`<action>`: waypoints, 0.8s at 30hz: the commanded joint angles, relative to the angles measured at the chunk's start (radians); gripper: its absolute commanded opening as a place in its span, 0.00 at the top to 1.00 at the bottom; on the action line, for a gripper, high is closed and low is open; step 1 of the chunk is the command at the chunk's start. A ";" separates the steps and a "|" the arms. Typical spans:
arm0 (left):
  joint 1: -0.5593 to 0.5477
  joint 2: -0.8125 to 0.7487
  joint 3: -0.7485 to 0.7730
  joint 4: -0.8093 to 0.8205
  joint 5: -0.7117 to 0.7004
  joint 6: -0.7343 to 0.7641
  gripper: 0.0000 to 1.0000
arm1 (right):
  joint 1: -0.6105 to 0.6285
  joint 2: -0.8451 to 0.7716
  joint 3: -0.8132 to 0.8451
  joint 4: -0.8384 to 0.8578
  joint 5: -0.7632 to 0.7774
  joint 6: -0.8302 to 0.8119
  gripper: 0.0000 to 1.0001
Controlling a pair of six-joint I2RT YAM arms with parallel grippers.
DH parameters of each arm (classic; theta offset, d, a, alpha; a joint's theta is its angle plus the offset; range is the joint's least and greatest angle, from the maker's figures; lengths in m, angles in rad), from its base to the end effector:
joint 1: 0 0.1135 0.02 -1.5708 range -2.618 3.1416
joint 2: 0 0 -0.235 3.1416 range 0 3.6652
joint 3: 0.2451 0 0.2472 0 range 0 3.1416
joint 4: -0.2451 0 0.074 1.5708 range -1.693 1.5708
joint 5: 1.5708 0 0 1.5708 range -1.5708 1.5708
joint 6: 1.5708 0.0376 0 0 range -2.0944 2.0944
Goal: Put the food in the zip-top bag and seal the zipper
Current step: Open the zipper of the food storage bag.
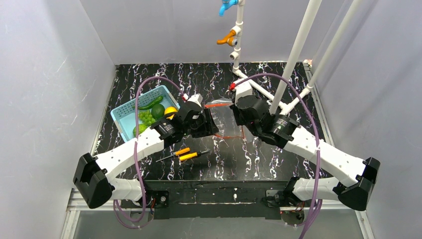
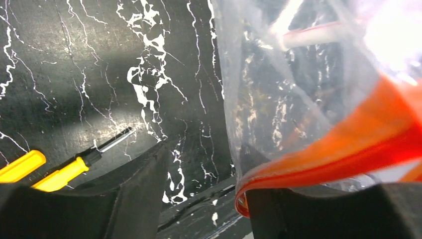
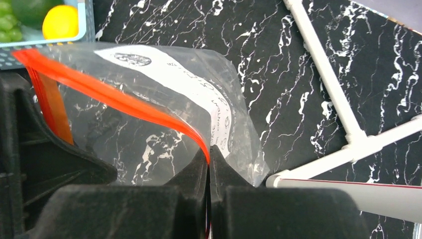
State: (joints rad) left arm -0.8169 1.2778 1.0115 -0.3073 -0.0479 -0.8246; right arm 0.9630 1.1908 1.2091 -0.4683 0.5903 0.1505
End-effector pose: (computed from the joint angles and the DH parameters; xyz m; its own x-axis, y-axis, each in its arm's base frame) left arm 0.2018 -0.2124 0.2727 -0.7666 -0.2550 -0.5893 0.2029 0.7745 -0.5991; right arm 0.1692 0.2066 0.3503 -0.3049 -0.2202 -0.9266 -0.3540 0.9294 -0.1044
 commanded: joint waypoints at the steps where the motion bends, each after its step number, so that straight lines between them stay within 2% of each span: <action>1: 0.006 -0.077 0.041 -0.026 -0.001 0.028 0.43 | 0.005 0.006 -0.019 0.038 -0.037 -0.005 0.99; 8: 0.007 -0.217 0.062 -0.082 -0.026 0.090 0.20 | 0.006 0.045 -0.020 0.040 -0.060 -0.006 0.99; 11: 0.010 -0.271 0.100 -0.141 -0.022 0.126 0.03 | 0.008 0.052 -0.017 0.040 -0.089 0.007 0.99; 16: 0.013 -0.340 0.170 -0.253 -0.016 0.183 0.02 | 0.014 0.056 -0.022 0.057 -0.089 0.018 0.99; 20: 0.032 -0.364 0.245 -0.450 -0.168 0.254 0.02 | 0.016 0.045 0.004 0.029 -0.045 0.015 0.99; 22: 0.077 -0.358 0.258 -0.527 -0.209 0.289 0.02 | 0.016 0.032 0.006 0.028 -0.017 0.010 0.99; 24: 0.169 -0.346 0.254 -0.581 -0.194 0.312 0.02 | 0.015 0.028 0.011 0.027 0.008 0.002 0.99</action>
State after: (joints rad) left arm -0.7658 0.9173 1.2461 -0.6754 -0.1596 -0.6029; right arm 0.9710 1.2499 1.1816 -0.4644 0.5308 0.1574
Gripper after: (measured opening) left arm 0.981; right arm 0.030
